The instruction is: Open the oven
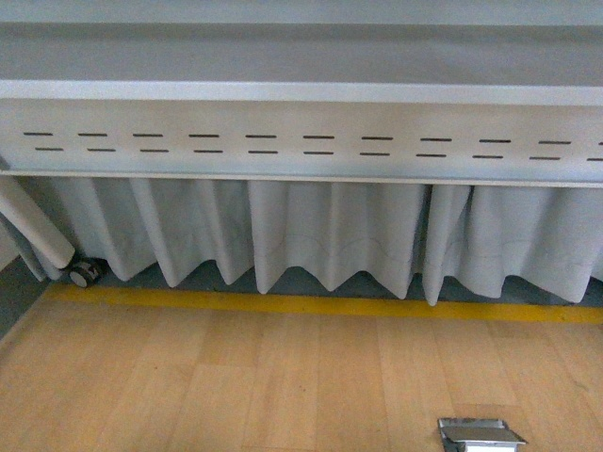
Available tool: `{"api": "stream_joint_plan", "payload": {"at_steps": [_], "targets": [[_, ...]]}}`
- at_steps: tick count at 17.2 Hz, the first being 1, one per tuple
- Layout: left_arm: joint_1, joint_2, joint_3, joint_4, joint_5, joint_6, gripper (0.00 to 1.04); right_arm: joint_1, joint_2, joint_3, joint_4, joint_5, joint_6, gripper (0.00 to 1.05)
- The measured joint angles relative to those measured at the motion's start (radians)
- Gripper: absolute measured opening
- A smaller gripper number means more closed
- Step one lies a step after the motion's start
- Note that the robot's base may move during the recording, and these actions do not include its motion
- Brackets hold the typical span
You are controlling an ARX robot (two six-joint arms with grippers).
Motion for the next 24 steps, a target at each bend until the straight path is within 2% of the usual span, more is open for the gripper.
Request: {"api": "stream_joint_plan", "payload": {"at_steps": [24], "targets": [[0.000, 0.000, 0.000, 0.000, 0.000, 0.000, 0.98, 0.000, 0.000, 0.000, 0.000, 0.000, 0.000, 0.98]]}}
